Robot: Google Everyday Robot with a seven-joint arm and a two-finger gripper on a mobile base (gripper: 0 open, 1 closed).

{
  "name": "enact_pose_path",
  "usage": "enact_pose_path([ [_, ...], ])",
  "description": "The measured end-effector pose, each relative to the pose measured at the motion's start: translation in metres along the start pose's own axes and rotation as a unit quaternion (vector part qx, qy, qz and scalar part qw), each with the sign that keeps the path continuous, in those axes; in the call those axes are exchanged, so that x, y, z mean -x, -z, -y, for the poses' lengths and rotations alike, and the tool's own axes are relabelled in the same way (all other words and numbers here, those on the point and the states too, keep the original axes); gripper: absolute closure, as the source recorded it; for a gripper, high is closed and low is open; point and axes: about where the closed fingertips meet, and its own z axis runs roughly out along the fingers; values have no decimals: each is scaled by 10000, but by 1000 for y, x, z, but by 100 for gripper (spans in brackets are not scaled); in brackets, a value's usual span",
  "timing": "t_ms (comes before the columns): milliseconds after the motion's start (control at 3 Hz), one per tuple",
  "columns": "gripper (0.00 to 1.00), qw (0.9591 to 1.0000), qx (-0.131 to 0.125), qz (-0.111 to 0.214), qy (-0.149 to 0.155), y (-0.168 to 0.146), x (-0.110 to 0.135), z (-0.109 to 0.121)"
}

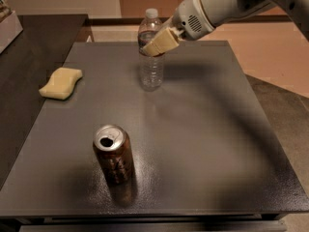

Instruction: Pick water bottle

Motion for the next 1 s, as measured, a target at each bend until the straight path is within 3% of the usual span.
enact_pose_path([
  [333,100,9997,14,203,95,27,19,1],
  [667,100,9978,2,425,515,85,60,1],
  [1000,100,9978,2,425,515,85,60,1],
])
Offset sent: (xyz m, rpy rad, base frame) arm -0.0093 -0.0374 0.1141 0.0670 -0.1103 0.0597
